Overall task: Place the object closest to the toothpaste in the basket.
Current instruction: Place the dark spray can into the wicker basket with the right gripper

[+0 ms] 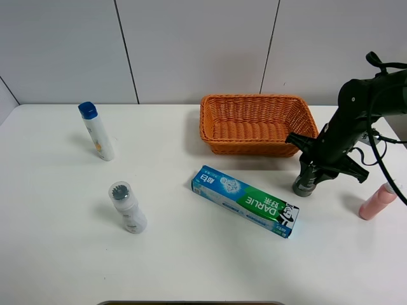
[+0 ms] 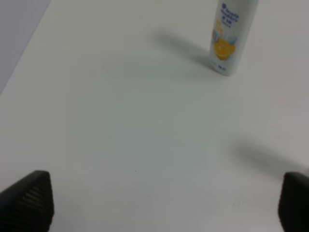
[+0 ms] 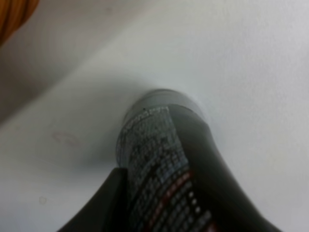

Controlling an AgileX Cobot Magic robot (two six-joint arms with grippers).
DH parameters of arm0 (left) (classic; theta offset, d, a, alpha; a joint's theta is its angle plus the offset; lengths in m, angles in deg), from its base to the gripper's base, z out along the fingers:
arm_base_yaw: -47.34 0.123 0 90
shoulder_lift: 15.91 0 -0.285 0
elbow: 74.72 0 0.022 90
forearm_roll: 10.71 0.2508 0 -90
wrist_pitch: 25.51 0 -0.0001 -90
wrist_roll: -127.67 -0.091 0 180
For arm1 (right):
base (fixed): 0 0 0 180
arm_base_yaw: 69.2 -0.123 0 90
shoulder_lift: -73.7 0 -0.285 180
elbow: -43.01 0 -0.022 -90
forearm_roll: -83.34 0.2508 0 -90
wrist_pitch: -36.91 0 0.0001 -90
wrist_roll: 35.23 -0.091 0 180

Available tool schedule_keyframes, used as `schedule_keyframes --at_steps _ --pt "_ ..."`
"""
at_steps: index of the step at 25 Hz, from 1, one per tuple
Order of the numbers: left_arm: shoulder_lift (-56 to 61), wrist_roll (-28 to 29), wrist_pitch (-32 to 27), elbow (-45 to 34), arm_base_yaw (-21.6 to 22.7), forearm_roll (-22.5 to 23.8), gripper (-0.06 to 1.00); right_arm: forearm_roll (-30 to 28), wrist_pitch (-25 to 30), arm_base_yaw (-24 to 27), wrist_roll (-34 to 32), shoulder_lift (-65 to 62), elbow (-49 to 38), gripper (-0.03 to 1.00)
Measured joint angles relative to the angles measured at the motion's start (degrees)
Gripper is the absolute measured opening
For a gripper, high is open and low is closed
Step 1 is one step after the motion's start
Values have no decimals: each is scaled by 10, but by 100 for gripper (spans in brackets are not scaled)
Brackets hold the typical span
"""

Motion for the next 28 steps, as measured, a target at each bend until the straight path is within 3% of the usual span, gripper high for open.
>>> schedule_keyframes --at_steps 28 --pt "0 0 0 0 0 -1 94 0 -5 0 0 -20 0 36"
